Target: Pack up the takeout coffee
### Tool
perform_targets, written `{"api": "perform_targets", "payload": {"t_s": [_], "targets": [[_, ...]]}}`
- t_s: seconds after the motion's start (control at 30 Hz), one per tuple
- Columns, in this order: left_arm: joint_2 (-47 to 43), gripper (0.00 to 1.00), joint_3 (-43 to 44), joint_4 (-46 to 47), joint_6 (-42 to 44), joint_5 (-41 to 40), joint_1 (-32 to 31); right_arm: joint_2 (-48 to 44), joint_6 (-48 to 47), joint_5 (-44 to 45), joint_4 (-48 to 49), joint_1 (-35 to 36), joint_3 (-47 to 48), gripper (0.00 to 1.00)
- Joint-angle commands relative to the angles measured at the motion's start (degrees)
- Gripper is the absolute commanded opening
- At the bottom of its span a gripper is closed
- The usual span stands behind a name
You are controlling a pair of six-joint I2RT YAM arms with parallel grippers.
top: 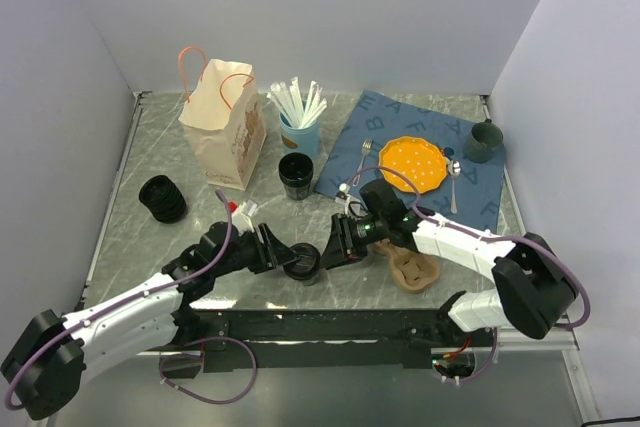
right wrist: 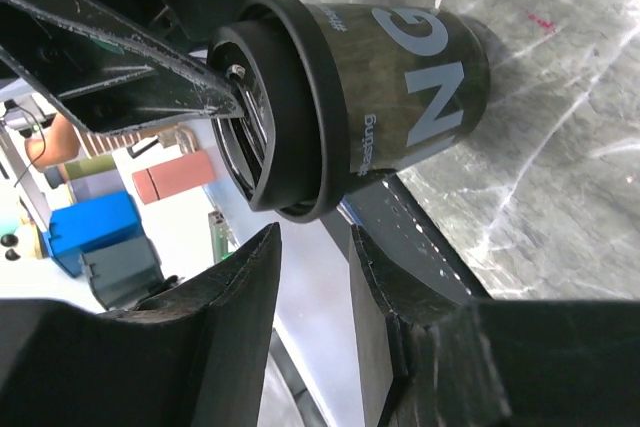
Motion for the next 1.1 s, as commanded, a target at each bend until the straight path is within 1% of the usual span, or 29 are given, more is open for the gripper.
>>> {"api": "perform_targets", "payload": {"t_s": [0.0, 0.13, 0.23, 0.33, 0.5, 0.7, 0.9, 1.07], "targets": [[0.19, 0.52, -1.43, -5.59, 0.57, -1.72, -0.50, 1.86, 2.20, 1.63, 3.88, 1.25, 0.65, 0.41], [1.33, 0.52, -1.26, -5.68, 0.66, -1.90, -0.50, 3.97, 2.99, 3.39, 4.14, 1.25, 0.56, 0.39], [2.47, 0.51, -1.43, -5.51, 0.40, -1.98, -0.67, 5.29, 2.73, 5.67, 3.35, 1.16, 0.39, 0.35], [3.09, 0.50, -1.43, -6.03, -0.13, -2.60, -1.02, 6.61, 1.33, 7.96, 1.86, 0.73, 0.39, 0.28], [2.31, 0.50, -1.70, -7.44, -1.71, -4.53, -1.47, 9.86, -2.27, 10.42, -1.39, -1.29, 1.97, 0.23], [-0.41, 0.49, -2.84, -9.90, -5.13, -6.46, -2.17, 12.85, -6.58, 11.48, -4.99, -2.26, 4.60, 0.23], [-1.56, 0.50, -2.23, -11.22, -7.16, -6.99, -2.70, 14.96, -11.68, 11.66, -11.05, -3.23, 13.02, 0.29], [-0.69, 0.51, -1.87, -10.52, -9.18, -7.26, -3.57, 17.42, -14.49, 11.39, -14.05, -3.32, 17.79, 0.32]]}}
